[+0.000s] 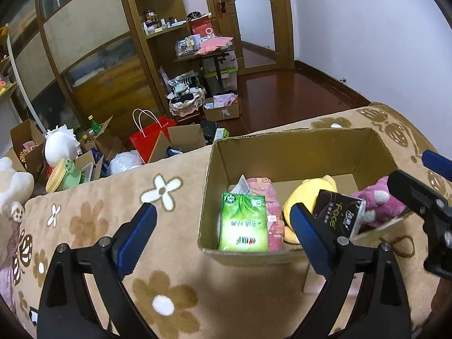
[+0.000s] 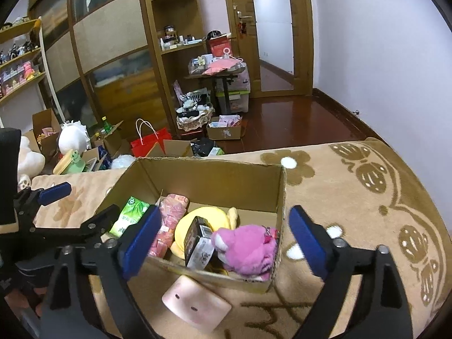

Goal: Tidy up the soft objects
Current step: 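Withdraw both tools from the box toward the remaining plushes on the rug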

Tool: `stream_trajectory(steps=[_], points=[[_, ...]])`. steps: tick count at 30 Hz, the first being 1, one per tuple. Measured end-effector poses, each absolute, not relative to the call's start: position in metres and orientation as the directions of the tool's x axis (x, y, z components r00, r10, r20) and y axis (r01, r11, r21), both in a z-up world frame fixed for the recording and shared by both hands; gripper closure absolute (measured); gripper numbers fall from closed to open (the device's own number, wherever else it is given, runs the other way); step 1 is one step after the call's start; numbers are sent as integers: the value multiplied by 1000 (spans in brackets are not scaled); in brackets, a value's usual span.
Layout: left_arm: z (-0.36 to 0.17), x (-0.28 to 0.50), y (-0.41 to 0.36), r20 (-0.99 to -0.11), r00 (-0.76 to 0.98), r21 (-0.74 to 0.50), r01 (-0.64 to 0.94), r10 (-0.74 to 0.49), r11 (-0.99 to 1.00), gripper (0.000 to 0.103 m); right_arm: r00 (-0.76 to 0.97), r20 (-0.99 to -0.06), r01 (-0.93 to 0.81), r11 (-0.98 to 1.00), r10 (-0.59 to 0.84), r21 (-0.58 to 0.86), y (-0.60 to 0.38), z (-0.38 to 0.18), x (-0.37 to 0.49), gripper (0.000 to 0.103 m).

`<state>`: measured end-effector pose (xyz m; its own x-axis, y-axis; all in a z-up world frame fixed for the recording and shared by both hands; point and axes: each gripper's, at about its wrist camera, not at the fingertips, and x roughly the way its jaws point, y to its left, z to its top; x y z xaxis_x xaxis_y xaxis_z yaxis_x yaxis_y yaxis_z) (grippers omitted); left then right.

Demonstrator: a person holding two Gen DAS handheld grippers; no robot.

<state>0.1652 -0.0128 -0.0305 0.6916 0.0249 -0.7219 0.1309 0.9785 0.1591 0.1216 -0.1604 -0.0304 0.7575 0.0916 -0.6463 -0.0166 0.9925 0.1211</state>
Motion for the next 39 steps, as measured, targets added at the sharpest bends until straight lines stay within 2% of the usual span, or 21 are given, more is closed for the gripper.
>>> stream_trajectory(steps=[6,20,33,39], points=[[-19,145,-11,-726,688,180,145,31,973,8,759,-646,-14,995,77,102,-161,-23,103,0],[-15,86,-15,-804,594,125,209,-24,970,8,714,-694,1,991,95,137,-174,-12,61,0],[-39,51,-26,-882,438,-44,292,-175,955,8,638,-759,-92,991,135,99,-166,-16,37,0],[-69,51,-38,-928,318,-85,325,-193,942,8,608,-785,-104,992,117,67,-162,-30,35,0]])
